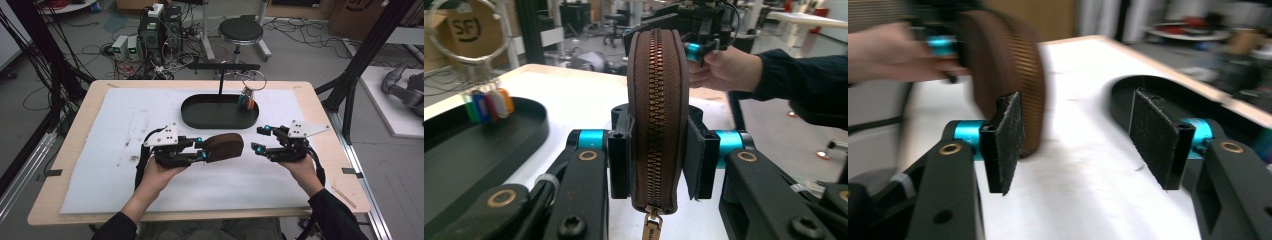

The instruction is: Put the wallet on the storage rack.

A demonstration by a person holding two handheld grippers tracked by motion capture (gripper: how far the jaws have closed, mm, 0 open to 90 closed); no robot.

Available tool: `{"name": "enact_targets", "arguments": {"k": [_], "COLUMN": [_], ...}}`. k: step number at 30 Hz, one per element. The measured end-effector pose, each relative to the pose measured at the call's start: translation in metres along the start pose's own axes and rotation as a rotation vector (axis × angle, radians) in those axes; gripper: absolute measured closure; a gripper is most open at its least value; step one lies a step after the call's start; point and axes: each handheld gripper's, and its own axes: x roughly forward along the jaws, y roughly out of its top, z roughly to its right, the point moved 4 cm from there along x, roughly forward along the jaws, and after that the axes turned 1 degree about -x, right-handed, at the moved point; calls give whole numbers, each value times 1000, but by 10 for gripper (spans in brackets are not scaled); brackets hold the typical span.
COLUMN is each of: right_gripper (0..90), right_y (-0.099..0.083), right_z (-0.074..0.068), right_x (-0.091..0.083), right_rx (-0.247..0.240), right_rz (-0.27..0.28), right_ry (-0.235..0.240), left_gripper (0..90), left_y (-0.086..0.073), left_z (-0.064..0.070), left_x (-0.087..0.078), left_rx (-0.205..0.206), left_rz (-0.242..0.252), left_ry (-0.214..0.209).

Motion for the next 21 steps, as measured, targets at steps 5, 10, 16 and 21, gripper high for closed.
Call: {"name": "enact_targets", "arguments": {"k": [5, 10, 16, 21], "right_gripper": [378, 378, 382, 382], "right_y": [-7, -14, -20, -22], "right_z": [20, 34, 43, 47], "right_x": [-12, -22, -29, -32], "right_rx": [38, 70, 79, 87], "right_rz": [-9, 4, -6, -10], "right_ry": [-191, -305, -379, -396], "left_gripper": [685, 686, 686, 686], "left_y": [1, 7, 9, 11], "left_z": [-10, -22, -37, -51], "left_x": [-1, -1, 5, 11], "left_rx": [-4, 6, 2, 9], "left_rz": [-1, 3, 6, -4], "left_ry": [60, 113, 177, 217]}}
